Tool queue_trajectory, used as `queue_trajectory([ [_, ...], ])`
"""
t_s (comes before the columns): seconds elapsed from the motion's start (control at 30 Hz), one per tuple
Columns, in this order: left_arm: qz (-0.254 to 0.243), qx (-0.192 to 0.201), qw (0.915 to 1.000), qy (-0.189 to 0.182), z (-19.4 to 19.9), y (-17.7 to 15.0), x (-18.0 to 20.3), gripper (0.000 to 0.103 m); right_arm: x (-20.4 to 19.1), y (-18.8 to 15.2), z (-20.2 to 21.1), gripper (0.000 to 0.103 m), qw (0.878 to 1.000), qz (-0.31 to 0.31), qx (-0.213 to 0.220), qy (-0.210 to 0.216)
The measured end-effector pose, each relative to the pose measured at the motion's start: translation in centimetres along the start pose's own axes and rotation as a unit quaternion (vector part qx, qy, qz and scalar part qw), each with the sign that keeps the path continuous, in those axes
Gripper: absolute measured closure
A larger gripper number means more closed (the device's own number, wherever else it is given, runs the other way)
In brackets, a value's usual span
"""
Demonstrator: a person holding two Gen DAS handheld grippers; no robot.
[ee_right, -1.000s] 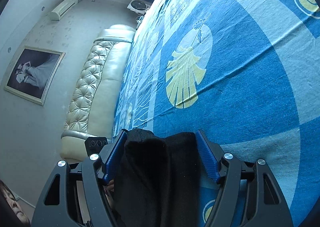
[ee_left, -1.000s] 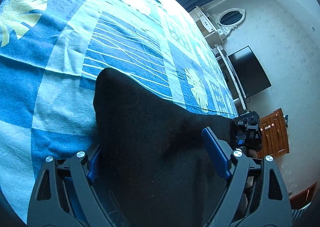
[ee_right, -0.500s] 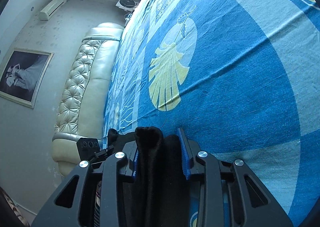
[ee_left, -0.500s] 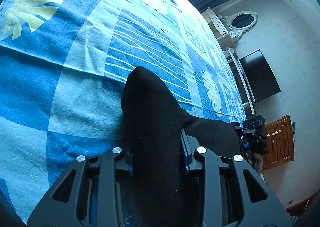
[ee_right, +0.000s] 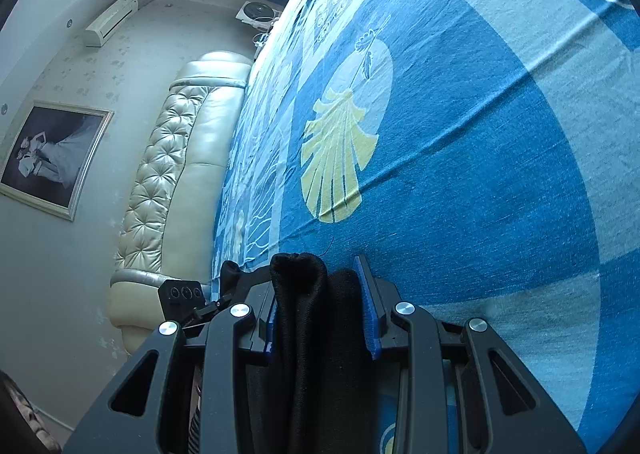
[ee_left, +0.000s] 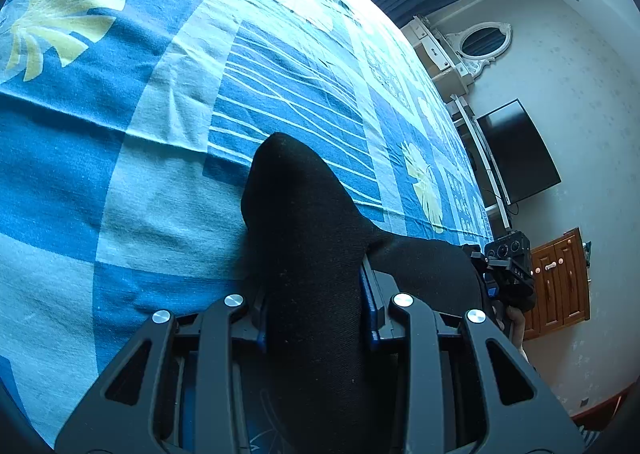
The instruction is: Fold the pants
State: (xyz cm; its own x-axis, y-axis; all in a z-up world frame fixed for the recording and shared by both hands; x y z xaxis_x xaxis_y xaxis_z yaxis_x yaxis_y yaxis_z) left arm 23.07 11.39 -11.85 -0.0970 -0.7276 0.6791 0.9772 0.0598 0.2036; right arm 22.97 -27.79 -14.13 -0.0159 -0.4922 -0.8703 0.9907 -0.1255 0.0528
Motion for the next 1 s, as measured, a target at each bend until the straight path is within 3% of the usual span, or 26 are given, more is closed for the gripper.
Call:
queue_trajectory([
  [0.17, -0.003, 0.002, 1.0, -0.003, 0.0, 0.1, 0.1, 0.069, 0.1, 0.0, 0.1, 0.07, 1.0, -0.002, 0.001, 0.007],
  [0.27, -0.01, 0.008, 0.9999, -0.007, 0.1, 0.0, 0.2, 0.061, 0.1, 0.0, 0.4, 0.064, 1.0, -0.004, 0.01, 0.025],
  [0.4, -0.017, 0.014, 0.9995, -0.024, 0.1, -0.1, 0.8, 0.041, -0.3, -0.2, 0.6, 0.056, 0.999, -0.002, 0.021, 0.037],
  [0.5, -0.037, 0.018, 0.9991, -0.012, 0.1, -0.5, 1.6, 0.031, -0.5, -0.5, 0.7, 0.053, 0.999, -0.005, 0.025, 0.041],
  [0.63, -0.043, 0.022, 0.9988, 0.014, 0.5, -1.5, 2.0, 0.027, -0.8, -1.3, 1.1, 0.05, 0.999, -0.007, 0.03, 0.042],
  [0.8, -0.015, 0.036, 0.9991, 0.018, 1.4, -3.1, 1.7, 0.023, -0.7, -3.2, 1.7, 0.049, 0.998, -0.011, 0.03, 0.047],
  [1.0, -0.02, 0.032, 0.9986, 0.037, 1.8, -5.9, 2.3, 0.019, -0.7, -6.2, 2.2, 0.049, 0.998, -0.012, 0.025, 0.054],
])
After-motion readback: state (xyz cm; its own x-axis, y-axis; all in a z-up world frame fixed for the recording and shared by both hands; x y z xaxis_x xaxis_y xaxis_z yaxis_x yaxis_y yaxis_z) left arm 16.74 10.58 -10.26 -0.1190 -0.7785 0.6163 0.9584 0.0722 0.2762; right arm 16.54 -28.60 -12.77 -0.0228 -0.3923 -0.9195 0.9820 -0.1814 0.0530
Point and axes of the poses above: each gripper's, at about its wrist camera, not at the fingertips, and z roughly against the way its jaws point, x to its right, y to its top, the point moved 5 cm from there along -z, roughly the way its jaws point, and after that the axes turned 13 degrees about -x, right-handed, at the moved point
